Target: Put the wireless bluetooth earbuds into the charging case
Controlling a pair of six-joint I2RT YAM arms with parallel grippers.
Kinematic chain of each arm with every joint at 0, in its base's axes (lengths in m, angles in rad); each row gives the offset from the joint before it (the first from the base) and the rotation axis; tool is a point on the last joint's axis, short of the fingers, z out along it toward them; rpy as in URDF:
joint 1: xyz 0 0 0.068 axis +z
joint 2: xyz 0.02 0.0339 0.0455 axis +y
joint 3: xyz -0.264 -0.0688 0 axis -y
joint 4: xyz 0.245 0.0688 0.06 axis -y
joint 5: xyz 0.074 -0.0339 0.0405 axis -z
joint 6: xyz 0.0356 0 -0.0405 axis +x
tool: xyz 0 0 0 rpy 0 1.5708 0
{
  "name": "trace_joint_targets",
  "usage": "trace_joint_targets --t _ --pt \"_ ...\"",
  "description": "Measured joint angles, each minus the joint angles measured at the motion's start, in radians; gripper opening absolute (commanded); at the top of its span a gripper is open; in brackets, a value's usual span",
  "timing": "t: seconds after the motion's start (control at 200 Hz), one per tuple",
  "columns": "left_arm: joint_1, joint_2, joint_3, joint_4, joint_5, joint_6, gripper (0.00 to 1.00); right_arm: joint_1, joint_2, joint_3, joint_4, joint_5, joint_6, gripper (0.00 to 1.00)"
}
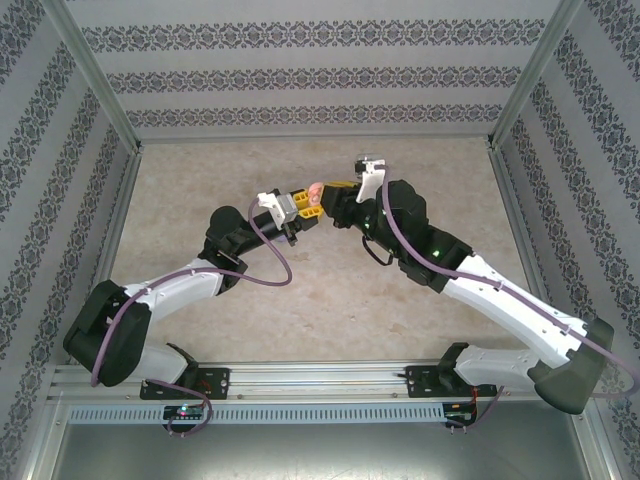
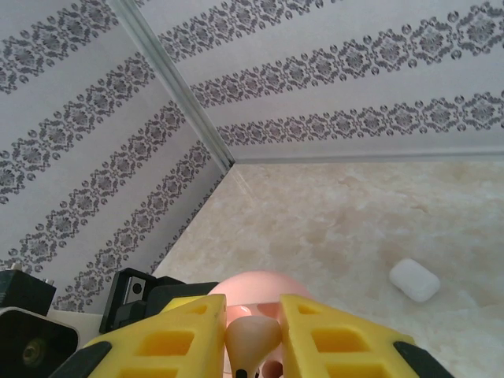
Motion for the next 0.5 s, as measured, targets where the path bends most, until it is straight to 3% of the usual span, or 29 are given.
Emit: trace_joint_targets --t 0.5 --pt "0.000 -0.011 0.001 -0.018 0.007 0.000 0.00 0.014 -0.003 -0.055 0.116 0.028 -0.056 0.25"
